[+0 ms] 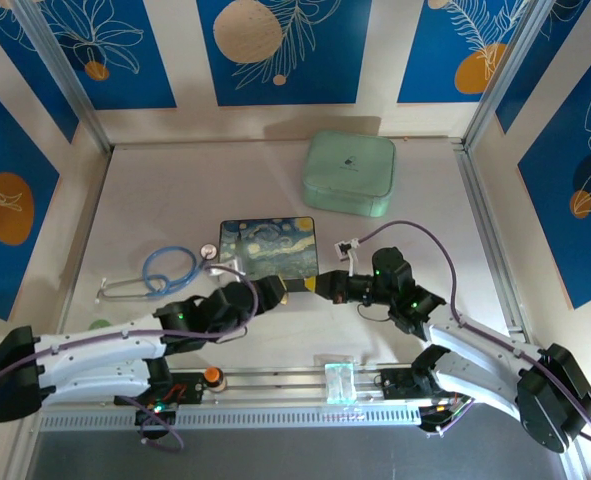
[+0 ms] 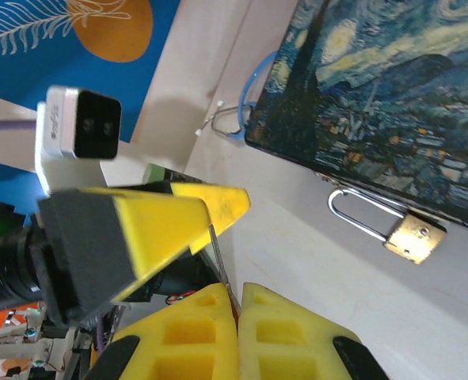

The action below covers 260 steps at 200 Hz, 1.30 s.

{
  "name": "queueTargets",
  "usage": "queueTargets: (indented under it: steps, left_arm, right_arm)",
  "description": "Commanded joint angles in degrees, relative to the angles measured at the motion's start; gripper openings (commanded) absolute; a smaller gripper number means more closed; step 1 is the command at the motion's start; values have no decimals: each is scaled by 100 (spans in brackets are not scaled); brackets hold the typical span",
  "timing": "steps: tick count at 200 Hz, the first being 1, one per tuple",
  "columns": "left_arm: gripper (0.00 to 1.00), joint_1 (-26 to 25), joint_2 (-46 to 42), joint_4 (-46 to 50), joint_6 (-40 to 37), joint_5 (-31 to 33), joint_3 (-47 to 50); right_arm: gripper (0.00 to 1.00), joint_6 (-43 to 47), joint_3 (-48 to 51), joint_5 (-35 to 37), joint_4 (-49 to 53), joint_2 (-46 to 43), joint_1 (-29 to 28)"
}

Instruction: Unlock the padlock with the key

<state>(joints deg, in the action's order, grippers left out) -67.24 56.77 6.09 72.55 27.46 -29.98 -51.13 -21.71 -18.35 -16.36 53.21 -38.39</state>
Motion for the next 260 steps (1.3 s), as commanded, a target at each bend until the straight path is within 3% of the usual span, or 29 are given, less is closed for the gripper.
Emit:
queueTargets:
  steps: [1, 33, 71, 106, 149, 176, 198, 260]
  left_arm:
    - [83, -328, 413, -136, 1087, 860, 209]
    - [82, -438, 1388, -185, 1666, 751, -27]
    - [81, -431, 2294, 1238, 2399, 711, -882]
    - [82, -79, 2909, 189, 2059, 201, -783]
    - [76, 8, 3548, 1172, 1717, 652, -1630]
    - [75, 188, 3970, 924, 1471, 378, -1767]
    - [71, 212, 4266, 1423, 1392, 396, -2082]
    - [53, 212, 3760, 1818, 1447, 41, -1523]
  right_arm:
    - [1, 77, 126, 140, 344, -164, -19]
    - [1, 9, 241, 205, 352, -252, -19]
    - [1, -53, 401, 346, 355, -406, -19]
    - [0, -105, 527, 385, 342, -538, -19]
    - [0, -118, 656, 476, 549, -885, 0]
    - [0, -181, 780, 474, 598, -1105, 101]
    - [0, -213, 833, 459, 694, -1261, 139]
    - [0, -345, 1052, 569, 784, -1559, 192]
